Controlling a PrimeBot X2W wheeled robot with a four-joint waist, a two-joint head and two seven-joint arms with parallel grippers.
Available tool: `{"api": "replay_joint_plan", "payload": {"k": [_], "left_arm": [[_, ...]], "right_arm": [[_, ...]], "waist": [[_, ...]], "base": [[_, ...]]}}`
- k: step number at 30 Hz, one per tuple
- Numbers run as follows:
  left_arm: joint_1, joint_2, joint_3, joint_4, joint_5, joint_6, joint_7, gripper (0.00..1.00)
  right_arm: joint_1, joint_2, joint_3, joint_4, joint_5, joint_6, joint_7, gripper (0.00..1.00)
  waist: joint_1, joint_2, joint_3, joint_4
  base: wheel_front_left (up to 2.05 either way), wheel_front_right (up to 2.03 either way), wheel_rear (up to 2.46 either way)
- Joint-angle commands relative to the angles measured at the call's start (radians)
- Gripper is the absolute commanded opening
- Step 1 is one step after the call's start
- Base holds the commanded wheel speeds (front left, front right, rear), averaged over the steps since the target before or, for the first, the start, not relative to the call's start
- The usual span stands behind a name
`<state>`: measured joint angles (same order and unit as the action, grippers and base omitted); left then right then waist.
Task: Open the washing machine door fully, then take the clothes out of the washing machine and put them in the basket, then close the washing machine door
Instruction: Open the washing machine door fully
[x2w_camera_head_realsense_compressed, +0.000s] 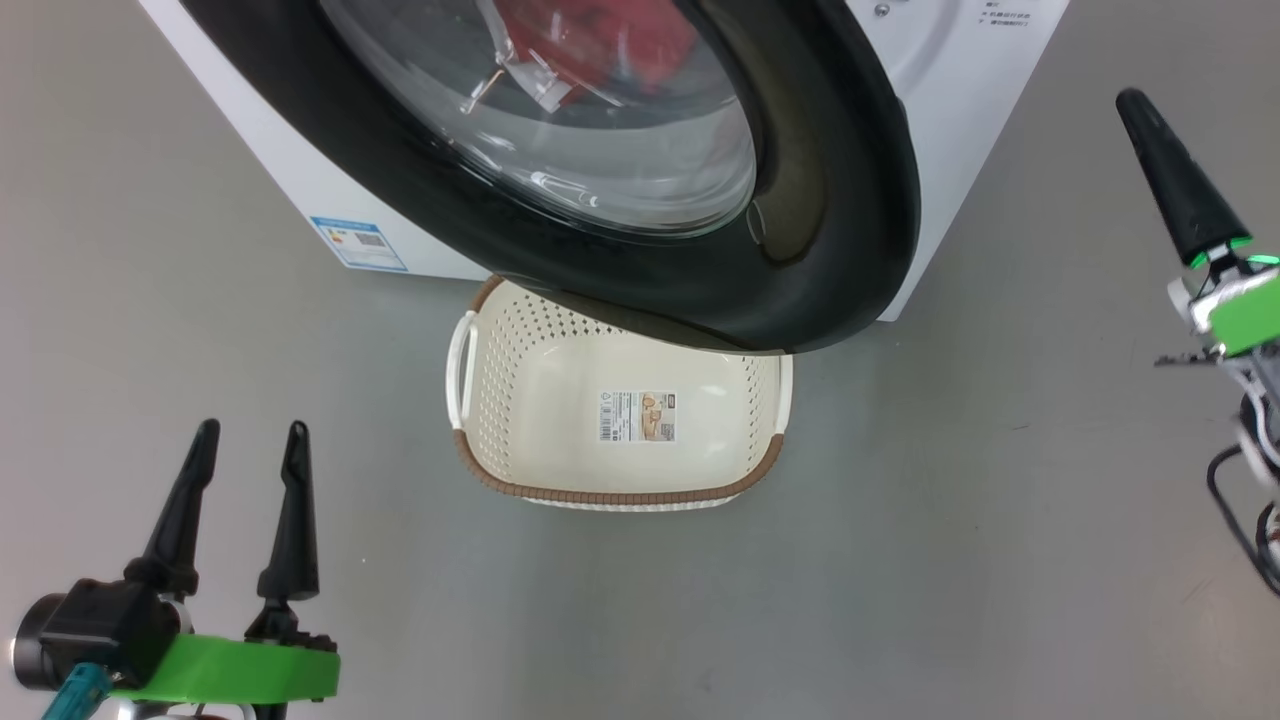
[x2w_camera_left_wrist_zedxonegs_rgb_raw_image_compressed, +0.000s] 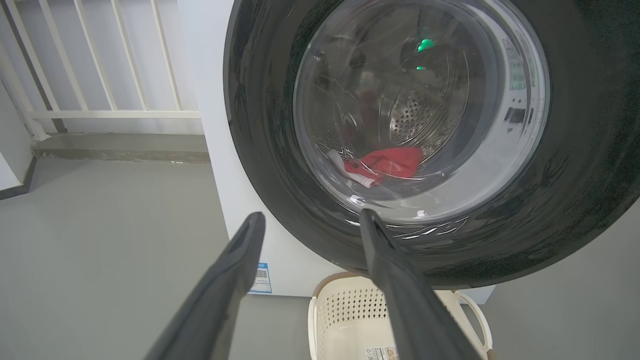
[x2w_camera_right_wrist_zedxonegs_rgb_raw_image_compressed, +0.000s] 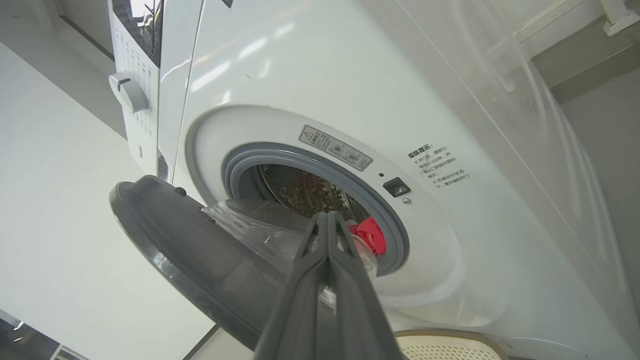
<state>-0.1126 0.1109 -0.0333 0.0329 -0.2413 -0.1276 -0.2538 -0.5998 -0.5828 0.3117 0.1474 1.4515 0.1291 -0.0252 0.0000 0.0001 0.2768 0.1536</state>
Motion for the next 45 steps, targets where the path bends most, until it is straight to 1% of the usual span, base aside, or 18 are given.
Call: {"api": "replay_joint_plan", "payload": {"k": [1, 5, 10, 14, 15, 18, 22, 23, 27, 32, 36, 45], "left_arm": [[-0.021, 0.026, 0.034, -0.025, -0.005, -0.003, -0.008, 1.0], [-0.027, 0.026, 0.033, -0.027, -0.005, -0.003, -0.008, 1.0], [-0.031, 0.022, 0.038, -0.03, -0.005, -0.003, -0.008, 1.0], [-0.039, 0.018, 0.036, -0.027, -0.005, -0.003, -0.008, 1.0], [-0.039, 0.018, 0.036, -0.027, -0.005, -0.003, -0.008, 1.0], [-0.042, 0.015, 0.04, -0.026, -0.006, -0.003, -0.008, 1.0], [-0.04, 0.009, 0.043, -0.025, -0.006, -0.003, -0.008, 1.0], [-0.039, 0.006, 0.043, -0.025, -0.006, -0.003, -0.008, 1.0], [-0.04, 0.002, 0.044, -0.024, -0.007, -0.003, -0.008, 1.0], [-0.037, -0.004, 0.044, -0.022, -0.007, -0.003, -0.008, 1.0], [-0.034, -0.007, 0.046, -0.017, -0.007, -0.003, -0.008, 1.0], [-0.016, -0.004, 0.047, -0.007, -0.007, -0.003, -0.008, 1.0]], "right_arm": [[-0.029, -0.019, 0.007, -0.001, 0.049, 0.002, 0.035, 0.0], [-0.085, -0.016, 0.005, 0.05, 0.133, 0.002, 0.124, 0.0], [-0.162, 0.007, 0.022, 0.137, 0.198, 0.002, 0.242, 0.0], [-0.221, 0.028, 0.03, 0.21, 0.236, 0.002, 0.327, 0.0], [-0.221, 0.028, 0.03, 0.21, 0.236, 0.002, 0.327, 0.0], [-0.259, 0.04, 0.032, 0.253, 0.253, 0.002, 0.378, 0.0], [-0.286, 0.06, 0.025, 0.291, 0.293, 0.002, 0.449, 0.0], [-0.296, 0.066, 0.028, 0.308, 0.306, 0.002, 0.486, 0.0], [-0.319, 0.081, 0.031, 0.347, 0.33, 0.002, 0.547, 0.0], [-0.348, 0.103, 0.038, 0.382, 0.367, 0.002, 0.626, 0.0], [-0.356, 0.113, 0.048, 0.404, 0.383, 0.002, 0.669, 0.0], [-0.32, 0.14, 0.048, 0.408, 0.448, 0.002, 0.75, 0.0]], "waist": [[0.0, -0.0001, 0.005, 0.003], [0.0, -0.0001, 0.019, 0.012], [0.0, -0.0001, 0.037, 0.02], [0.0, -0.0001, 0.046, 0.035], [0.0, -0.0001, 0.046, 0.035], [0.0, -0.0001, 0.049, 0.046], [0.0, -0.0001, 0.052, 0.061], [0.0, -0.0001, 0.052, 0.067], [0.0, -0.0001, 0.051, 0.078], [0.0, -0.0001, 0.049, 0.087], [0.0, -0.0001, 0.04, 0.092], [0.0, -0.0001, 0.003, 0.099]], "base": [[0.0, 0.0, 0.0], [0.0, 0.0, 0.0], [0.0, 0.0, 0.0], [0.0, 0.0, 0.0], [0.0, 0.0, 0.0], [0.0, 0.0, 0.0], [0.0, 0.0, 0.0], [0.0, 0.0, 0.0], [0.0, 0.0, 0.0], [0.0, 0.0, 0.0], [0.0, 0.0, 0.0], [0.0, 0.0, 0.0]]}}
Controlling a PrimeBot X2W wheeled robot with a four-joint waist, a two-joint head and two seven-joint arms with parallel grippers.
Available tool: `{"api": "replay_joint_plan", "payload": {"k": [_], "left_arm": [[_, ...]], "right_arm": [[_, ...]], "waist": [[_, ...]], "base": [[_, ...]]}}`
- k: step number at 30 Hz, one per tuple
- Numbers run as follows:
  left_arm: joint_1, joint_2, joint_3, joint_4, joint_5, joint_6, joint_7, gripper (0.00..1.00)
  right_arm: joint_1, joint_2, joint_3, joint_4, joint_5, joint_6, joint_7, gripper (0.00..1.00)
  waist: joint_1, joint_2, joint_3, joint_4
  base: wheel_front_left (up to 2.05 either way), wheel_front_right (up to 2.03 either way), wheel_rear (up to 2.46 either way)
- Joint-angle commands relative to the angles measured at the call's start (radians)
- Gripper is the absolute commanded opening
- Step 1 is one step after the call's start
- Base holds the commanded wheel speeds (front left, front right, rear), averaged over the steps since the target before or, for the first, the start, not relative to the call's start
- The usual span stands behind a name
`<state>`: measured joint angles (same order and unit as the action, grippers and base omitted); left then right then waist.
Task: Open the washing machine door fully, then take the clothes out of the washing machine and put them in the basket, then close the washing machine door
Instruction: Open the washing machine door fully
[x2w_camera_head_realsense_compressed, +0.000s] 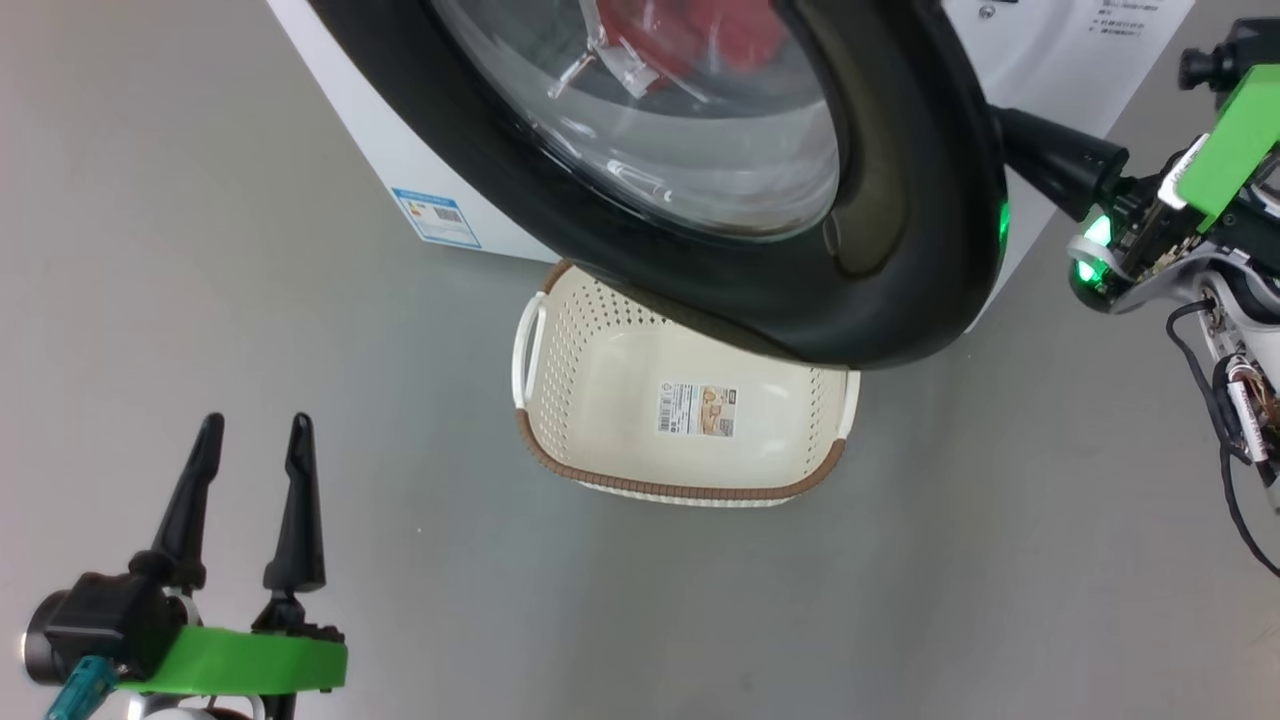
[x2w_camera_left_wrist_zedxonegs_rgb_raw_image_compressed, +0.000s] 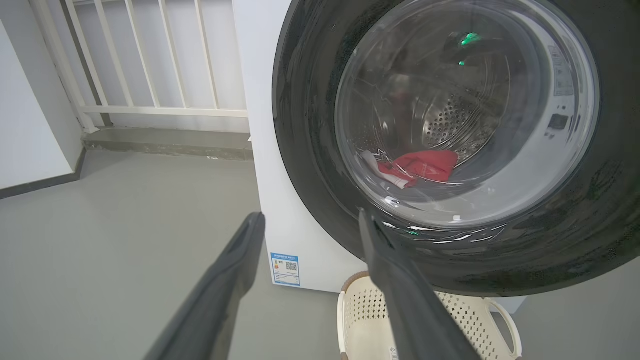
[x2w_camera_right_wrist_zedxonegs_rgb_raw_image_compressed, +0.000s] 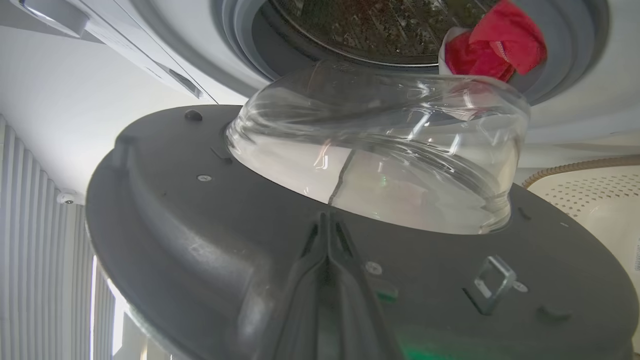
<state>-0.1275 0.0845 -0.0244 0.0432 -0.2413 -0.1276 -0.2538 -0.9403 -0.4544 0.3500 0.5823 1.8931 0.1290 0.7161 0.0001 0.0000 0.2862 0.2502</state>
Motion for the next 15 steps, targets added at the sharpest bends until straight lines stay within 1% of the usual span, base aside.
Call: {"api": "replay_joint_plan", "payload": {"k": [1, 6, 15], "left_arm": [[0.002, 0.023, 0.038, -0.017, -0.007, -0.003, -0.008, 1.0], [0.015, 0.026, 0.045, -0.015, -0.007, -0.003, -0.008, 1.0], [0.039, 0.031, 0.061, -0.016, -0.007, -0.003, -0.008, 1.0]], "right_arm": [[0.027, 0.012, 0.011, -0.03, 0.011, 0.002, 0.017, 0.0], [0.072, 0.009, 0.023, -0.056, 0.028, 0.002, 0.052, 0.0], [0.158, 0.0, 0.059, -0.143, 0.015, 0.002, 0.07, 0.0]], "waist": [[-0.0001, 0.0, -0.012, 0.004], [-0.0001, 0.0, -0.037, 0.014], [-0.0001, 0.0, -0.079, 0.041]], "base": [[0.0, 0.0, 0.0], [0.0, 0.0, 0.0], [0.0, 0.0, 0.0]]}}
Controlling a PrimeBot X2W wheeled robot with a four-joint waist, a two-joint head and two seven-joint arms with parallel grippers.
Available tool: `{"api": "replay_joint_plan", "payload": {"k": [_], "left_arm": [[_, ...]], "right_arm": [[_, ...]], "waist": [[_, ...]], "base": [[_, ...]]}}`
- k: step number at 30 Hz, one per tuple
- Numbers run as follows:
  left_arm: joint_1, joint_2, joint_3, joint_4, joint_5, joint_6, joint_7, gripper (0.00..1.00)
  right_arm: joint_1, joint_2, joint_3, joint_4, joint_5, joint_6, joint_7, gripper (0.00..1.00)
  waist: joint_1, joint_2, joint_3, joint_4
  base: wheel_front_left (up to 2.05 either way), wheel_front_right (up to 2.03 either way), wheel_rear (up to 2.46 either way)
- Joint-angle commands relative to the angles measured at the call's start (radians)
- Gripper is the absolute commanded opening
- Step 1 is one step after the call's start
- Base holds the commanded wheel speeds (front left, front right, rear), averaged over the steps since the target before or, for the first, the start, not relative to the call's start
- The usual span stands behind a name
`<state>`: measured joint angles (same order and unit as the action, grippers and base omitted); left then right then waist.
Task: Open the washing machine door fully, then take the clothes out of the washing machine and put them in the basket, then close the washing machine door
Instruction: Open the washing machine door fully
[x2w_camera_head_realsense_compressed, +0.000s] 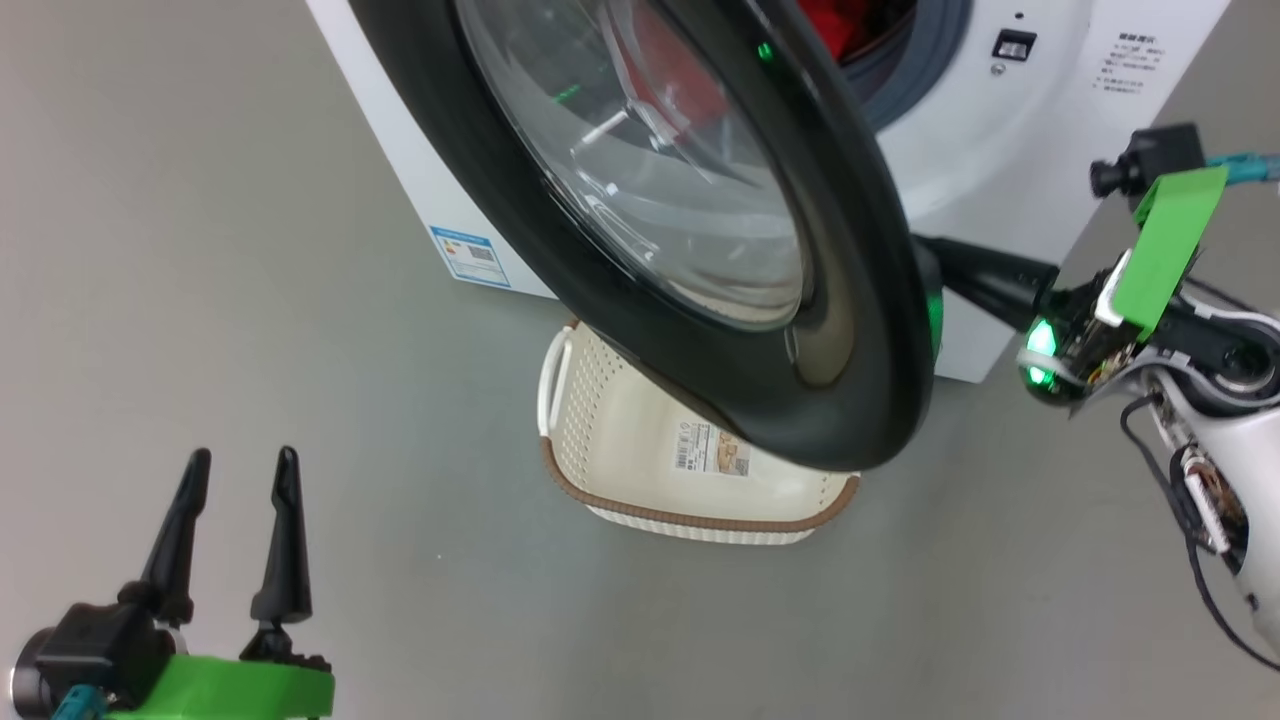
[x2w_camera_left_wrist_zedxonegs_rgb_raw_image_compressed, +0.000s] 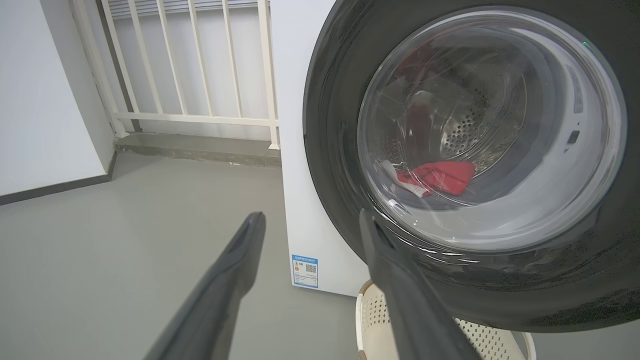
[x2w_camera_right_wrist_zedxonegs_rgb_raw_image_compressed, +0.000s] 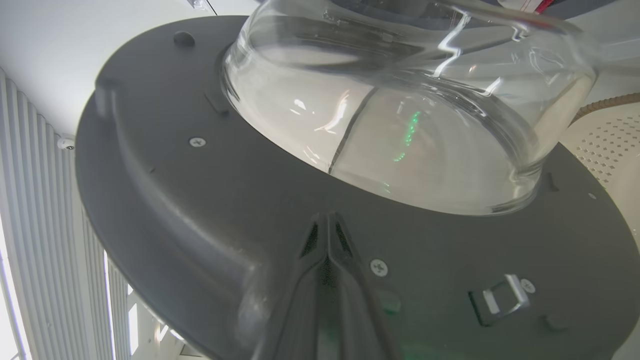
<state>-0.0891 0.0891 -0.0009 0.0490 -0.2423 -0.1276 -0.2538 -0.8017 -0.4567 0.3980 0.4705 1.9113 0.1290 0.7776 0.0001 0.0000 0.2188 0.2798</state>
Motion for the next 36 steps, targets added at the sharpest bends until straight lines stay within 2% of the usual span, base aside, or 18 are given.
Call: {"api": "replay_joint_plan", "payload": {"k": [1, 15, 22, 36], "left_arm": [[0.004, 0.027, 0.036, -0.021, -0.005, -0.003, -0.008, 1.0], [0.048, 0.043, 0.029, 0.007, 0.004, -0.003, -0.008, 1.0], [0.059, 0.053, 0.007, 0.027, 0.0, -0.003, -0.008, 1.0], [0.072, 0.069, 0.001, 0.039, -0.007, -0.003, -0.008, 1.0]], "right_arm": [[0.03, 0.002, 0.012, -0.041, 0.0, 0.002, 0.009, 0.0], [0.205, 0.011, 0.01, -0.17, 0.059, 0.002, -0.019, 0.0], [0.286, 0.037, 0.004, -0.209, 0.086, 0.002, -0.039, 0.0], [0.319, 0.104, 0.01, -0.223, 0.059, 0.002, -0.05, 0.0]], "waist": [[0.0, 0.0, -0.018, 0.016], [0.0, 0.0, -0.115, 0.111], [0.0, 0.0, -0.155, 0.163], [0.0, 0.0, -0.181, 0.249]], "base": [[0.0, 0.0, 0.0], [0.0, 0.0, 0.0], [0.0, 0.0, 0.0], [0.0, 0.0, 0.0]]}}
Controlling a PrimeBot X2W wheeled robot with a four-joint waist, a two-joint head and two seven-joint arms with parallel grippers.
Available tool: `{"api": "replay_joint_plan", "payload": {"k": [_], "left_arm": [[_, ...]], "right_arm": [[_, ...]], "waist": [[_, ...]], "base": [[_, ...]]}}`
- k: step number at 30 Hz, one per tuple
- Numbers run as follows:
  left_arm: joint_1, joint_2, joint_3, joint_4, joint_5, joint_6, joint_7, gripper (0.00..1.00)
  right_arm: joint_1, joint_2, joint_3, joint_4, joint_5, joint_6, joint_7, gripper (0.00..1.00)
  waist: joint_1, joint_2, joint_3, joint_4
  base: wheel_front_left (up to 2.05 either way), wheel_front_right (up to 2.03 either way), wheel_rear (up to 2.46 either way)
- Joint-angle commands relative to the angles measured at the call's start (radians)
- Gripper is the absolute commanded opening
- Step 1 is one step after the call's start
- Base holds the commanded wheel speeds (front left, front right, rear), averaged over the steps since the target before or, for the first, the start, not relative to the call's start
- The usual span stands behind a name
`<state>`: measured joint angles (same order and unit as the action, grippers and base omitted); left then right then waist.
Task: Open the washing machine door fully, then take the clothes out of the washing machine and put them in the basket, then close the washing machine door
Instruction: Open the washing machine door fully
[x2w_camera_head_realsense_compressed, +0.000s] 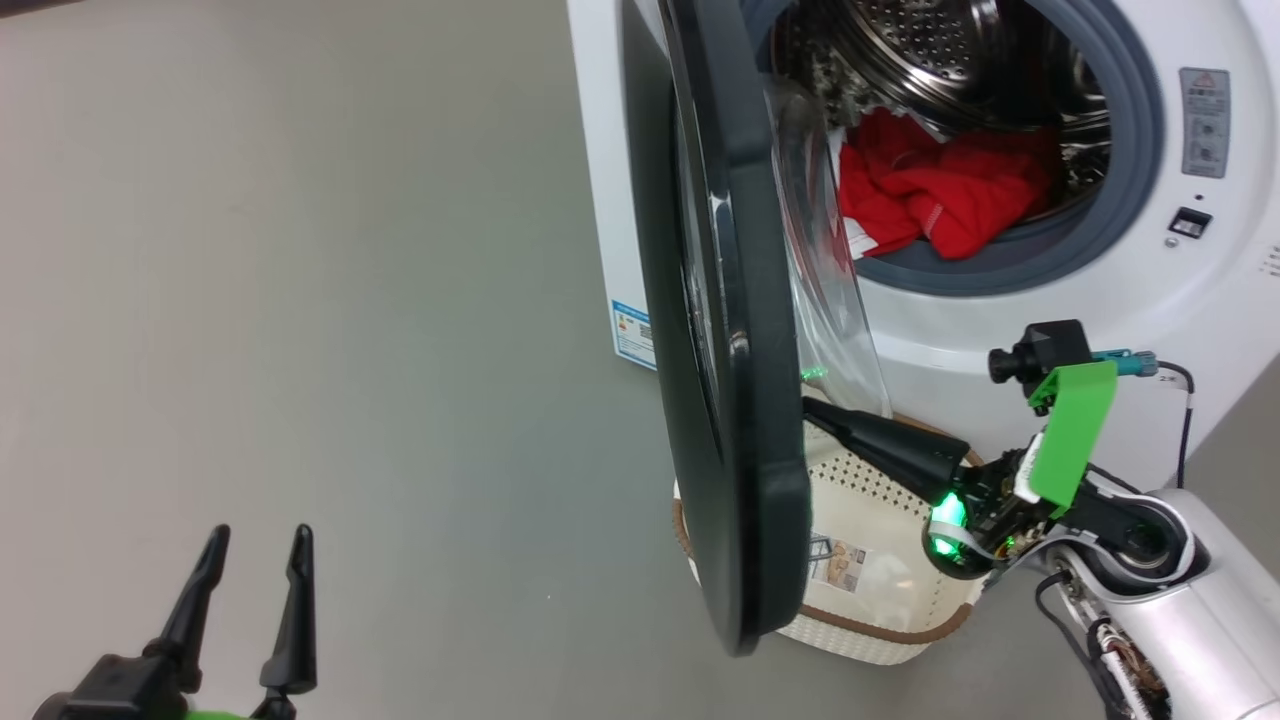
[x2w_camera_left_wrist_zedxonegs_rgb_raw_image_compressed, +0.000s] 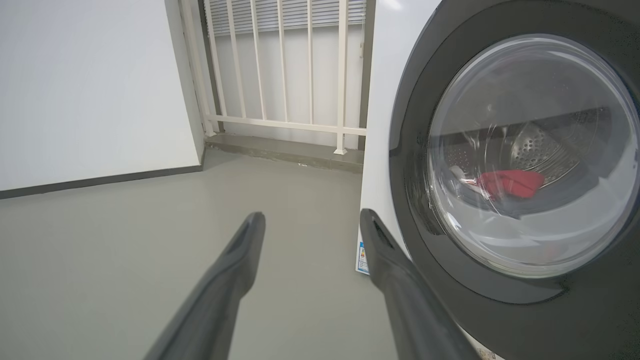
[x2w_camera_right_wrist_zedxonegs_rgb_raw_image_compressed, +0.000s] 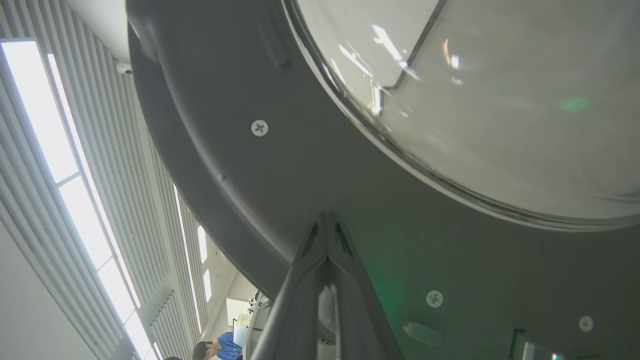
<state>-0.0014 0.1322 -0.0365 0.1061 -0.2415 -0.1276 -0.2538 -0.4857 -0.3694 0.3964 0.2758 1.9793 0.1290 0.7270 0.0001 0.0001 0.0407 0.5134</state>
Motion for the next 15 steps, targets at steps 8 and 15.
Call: {"api": "replay_joint_plan", "payload": {"k": [8, 15], "left_arm": [[-0.003, 0.013, 0.068, -0.034, -0.009, -0.003, -0.008, 1.0], [0.008, 0.0, 0.089, -0.052, -0.005, -0.003, -0.008, 1.0]], "right_arm": [[-0.049, 0.067, 0.034, 0.005, -0.054, 0.002, 0.012, 0.0], [-0.109, 0.129, 0.048, 0.071, -0.099, 0.002, 0.022, 0.0]], "waist": [[-0.0001, -0.0001, 0.008, 0.024], [-0.0001, -0.0001, 0.018, 0.029]], "base": [[0.0, 0.0, 0.0], [0.0, 0.0, 0.0]]}}
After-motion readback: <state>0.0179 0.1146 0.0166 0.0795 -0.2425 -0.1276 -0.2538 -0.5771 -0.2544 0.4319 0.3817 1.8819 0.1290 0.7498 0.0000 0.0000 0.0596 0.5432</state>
